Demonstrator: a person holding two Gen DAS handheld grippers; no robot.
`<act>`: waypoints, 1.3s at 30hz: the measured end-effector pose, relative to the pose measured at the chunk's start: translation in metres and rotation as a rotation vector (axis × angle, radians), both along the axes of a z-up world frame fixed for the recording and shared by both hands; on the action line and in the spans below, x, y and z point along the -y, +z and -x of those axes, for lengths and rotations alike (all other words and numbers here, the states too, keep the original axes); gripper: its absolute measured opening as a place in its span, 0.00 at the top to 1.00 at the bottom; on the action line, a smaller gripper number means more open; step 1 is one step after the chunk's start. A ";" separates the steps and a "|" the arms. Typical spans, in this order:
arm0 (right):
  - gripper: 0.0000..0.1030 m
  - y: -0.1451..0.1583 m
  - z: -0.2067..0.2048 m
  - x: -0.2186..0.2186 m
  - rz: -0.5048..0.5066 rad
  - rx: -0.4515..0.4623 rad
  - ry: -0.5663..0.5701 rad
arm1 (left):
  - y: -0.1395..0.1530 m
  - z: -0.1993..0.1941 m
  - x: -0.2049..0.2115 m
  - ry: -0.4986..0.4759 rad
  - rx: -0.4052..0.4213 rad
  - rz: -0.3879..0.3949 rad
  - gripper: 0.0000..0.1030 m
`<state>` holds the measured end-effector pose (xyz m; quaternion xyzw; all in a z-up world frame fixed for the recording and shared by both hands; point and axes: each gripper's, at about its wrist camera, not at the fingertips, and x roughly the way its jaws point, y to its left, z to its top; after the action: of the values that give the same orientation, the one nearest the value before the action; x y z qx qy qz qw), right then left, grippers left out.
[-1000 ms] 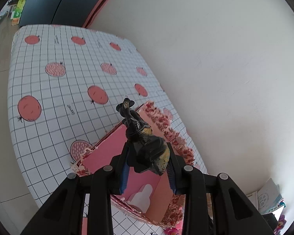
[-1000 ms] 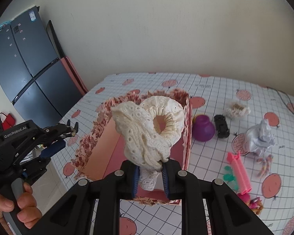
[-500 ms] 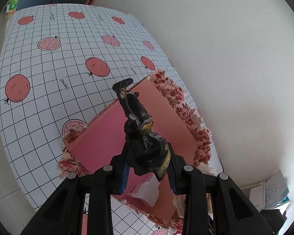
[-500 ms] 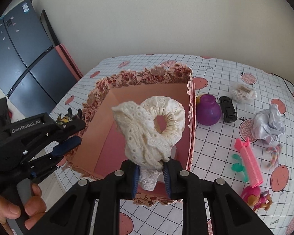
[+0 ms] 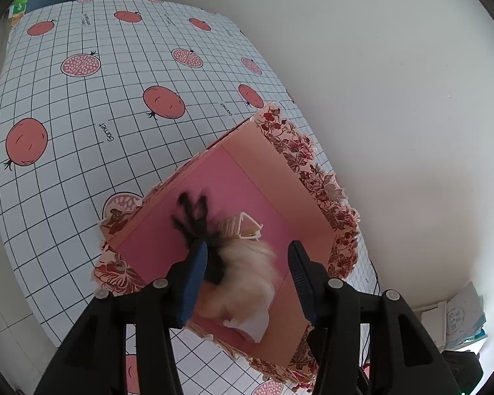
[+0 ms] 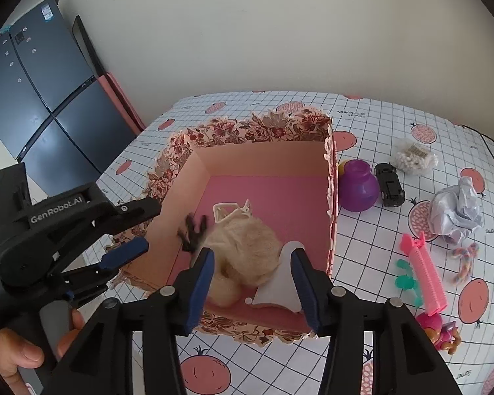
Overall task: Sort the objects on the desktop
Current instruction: 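Open both tools to drop the doll figure and scrunchie into the box, then move both tools back toward the remaining toys on the table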
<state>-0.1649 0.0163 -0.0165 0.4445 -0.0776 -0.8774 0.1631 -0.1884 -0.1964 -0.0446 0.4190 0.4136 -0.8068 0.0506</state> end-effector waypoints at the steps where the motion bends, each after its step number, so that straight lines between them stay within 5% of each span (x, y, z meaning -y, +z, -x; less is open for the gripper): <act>1: 0.49 0.001 0.000 -0.001 0.002 -0.001 -0.001 | 0.000 0.000 0.000 -0.001 0.000 0.000 0.47; 9: 0.49 0.019 -0.005 -0.010 0.008 -0.049 -0.016 | 0.013 0.002 -0.007 -0.032 -0.041 0.032 0.42; 15: 0.39 0.028 -0.005 -0.029 0.014 -0.067 -0.070 | 0.031 0.000 -0.014 -0.060 -0.093 0.085 0.31; 17: 0.35 0.030 -0.004 -0.037 0.025 -0.068 -0.086 | 0.035 0.000 -0.016 -0.063 -0.102 0.104 0.22; 28: 0.00 0.047 -0.005 -0.075 0.080 -0.100 -0.156 | 0.046 0.001 -0.033 -0.088 -0.111 0.193 0.16; 39: 0.00 0.066 -0.016 -0.118 0.094 -0.142 -0.223 | 0.057 0.000 -0.066 -0.127 -0.109 0.225 0.14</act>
<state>-0.1487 0.1344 0.0490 0.3616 -0.1557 -0.9148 0.0901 -0.1885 -0.1306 0.0126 0.3918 0.2951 -0.8711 0.0235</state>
